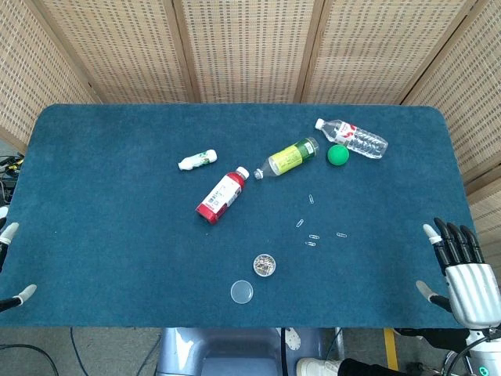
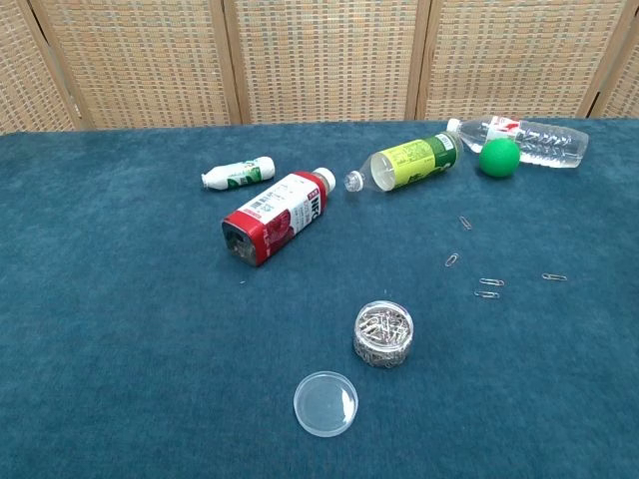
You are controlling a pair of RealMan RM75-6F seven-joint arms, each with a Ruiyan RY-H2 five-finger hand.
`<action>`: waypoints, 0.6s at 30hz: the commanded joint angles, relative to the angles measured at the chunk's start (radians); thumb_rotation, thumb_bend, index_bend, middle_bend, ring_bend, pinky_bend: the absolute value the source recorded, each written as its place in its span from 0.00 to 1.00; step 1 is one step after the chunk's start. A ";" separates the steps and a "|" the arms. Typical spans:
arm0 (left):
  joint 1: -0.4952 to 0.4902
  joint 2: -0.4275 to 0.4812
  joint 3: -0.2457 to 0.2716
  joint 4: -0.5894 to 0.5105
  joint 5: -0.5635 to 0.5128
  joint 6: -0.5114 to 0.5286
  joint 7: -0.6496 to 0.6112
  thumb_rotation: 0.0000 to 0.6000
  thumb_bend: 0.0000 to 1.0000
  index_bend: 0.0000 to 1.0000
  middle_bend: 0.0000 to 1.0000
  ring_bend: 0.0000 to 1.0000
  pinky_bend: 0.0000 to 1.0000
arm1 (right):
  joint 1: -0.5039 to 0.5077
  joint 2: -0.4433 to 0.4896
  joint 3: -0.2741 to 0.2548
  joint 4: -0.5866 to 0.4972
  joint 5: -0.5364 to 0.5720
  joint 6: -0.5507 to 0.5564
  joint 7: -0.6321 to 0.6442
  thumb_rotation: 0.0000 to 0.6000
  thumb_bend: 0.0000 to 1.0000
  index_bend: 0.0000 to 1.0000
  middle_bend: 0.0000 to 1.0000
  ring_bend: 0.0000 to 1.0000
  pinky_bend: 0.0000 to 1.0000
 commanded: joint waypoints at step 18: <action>-0.031 -0.042 -0.027 0.022 -0.059 -0.044 0.065 1.00 0.00 0.00 0.00 0.00 0.00 | 0.266 -0.067 0.128 0.073 0.242 -0.469 0.011 1.00 0.08 0.35 0.00 0.00 0.00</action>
